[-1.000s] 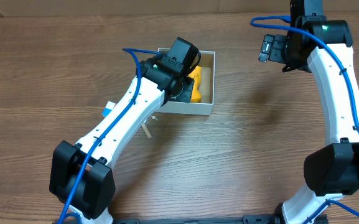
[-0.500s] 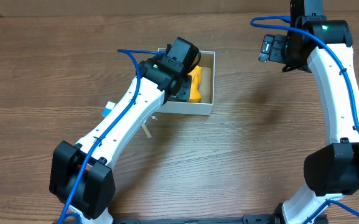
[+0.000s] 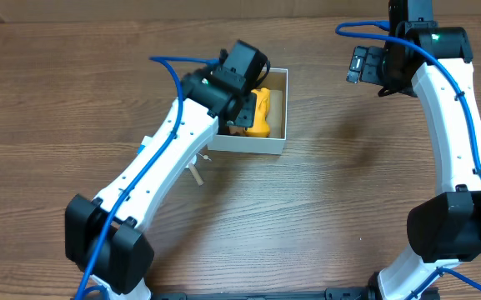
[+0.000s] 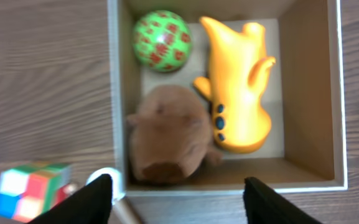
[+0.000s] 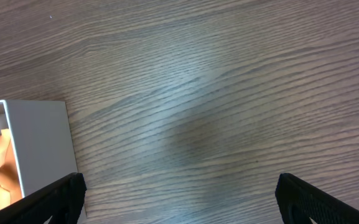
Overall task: Pack container
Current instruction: 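Open the left gripper to release the capybara and withdraw, then move the left gripper down over the colourful puzzle cube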
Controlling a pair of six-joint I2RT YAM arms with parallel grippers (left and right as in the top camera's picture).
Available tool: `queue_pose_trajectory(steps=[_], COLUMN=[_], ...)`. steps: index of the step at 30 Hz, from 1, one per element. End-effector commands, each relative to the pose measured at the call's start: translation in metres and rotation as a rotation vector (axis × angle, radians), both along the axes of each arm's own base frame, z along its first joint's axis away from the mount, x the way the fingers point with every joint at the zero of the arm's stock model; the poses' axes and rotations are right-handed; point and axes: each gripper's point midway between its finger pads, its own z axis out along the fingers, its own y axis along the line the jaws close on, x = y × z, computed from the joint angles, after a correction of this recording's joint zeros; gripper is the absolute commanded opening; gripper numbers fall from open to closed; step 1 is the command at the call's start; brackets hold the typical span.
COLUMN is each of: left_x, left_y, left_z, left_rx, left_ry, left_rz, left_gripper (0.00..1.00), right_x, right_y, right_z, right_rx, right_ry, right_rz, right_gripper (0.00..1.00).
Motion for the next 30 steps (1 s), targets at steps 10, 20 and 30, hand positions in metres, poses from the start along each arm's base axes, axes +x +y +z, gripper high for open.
queue_pose_trajectory(steps=[10, 20, 30], left_x=[-0.02, -0.019, -0.043], left_y=[0.128, 0.142, 0.163], left_z=[0.031, -0.048, -0.101], left_rx=[0.069, 0.056, 0.124], left_ry=[0.104, 0.201, 0.282], left_rz=[0.284, 0.125, 0.11], left_gripper=[0.77, 0.76, 0.76], right_x=[0.002, 0.002, 0.002], right_y=[-0.004, -0.004, -0.004], right_z=[0.016, 0.016, 0.016], right_rx=[-0.003, -0.003, -0.003], right_ry=[-0.044, -0.043, -0.043], right_rz=[-0.015, -0.015, -0.015], right_gripper=[1.0, 1.0, 1.0])
